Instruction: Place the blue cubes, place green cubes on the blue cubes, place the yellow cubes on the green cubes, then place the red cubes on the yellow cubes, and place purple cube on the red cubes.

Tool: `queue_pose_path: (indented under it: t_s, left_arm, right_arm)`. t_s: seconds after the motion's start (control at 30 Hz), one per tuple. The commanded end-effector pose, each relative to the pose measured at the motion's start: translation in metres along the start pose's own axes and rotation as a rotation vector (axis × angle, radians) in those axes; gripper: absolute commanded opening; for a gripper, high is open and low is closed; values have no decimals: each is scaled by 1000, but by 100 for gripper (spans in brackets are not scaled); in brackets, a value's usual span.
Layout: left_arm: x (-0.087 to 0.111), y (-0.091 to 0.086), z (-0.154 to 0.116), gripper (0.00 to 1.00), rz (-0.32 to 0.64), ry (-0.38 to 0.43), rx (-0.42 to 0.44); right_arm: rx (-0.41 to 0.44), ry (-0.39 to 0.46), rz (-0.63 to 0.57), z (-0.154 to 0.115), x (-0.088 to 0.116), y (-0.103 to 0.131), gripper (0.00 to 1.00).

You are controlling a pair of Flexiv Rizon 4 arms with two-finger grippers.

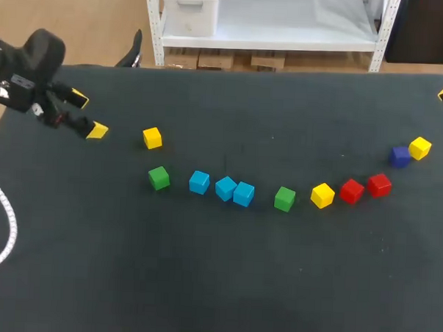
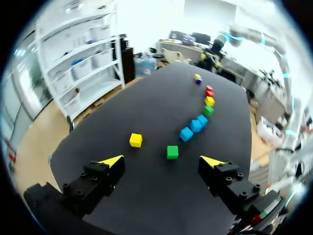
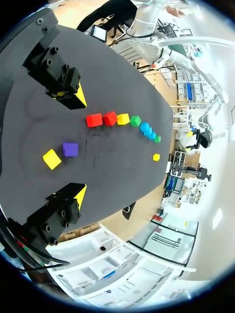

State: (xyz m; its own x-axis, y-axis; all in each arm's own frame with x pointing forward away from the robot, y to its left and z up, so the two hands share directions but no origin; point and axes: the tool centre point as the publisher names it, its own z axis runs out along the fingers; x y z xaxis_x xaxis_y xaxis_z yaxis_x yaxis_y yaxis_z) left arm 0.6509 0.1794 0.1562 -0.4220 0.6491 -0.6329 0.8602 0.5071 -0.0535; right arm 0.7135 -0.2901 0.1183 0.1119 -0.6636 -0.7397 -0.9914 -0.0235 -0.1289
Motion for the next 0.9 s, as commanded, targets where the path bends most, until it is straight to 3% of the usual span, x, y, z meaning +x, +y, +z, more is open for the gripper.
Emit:
queue_pose_path:
  t_s: [0.03, 0.4, 0.9]
  left_arm:
    - [-5, 9, -1, 100, 245, 100, 127]
    - [-5, 9, -1, 100, 245, 100, 127]
    - [-41, -47, 56, 100, 701, 265, 294]
  right_arm:
    - [16, 2, -1, 0, -1, 4, 100]
    - [16, 2, -1, 0, -1, 4, 100]
    - [16, 2, -1, 0, -1, 4, 100]
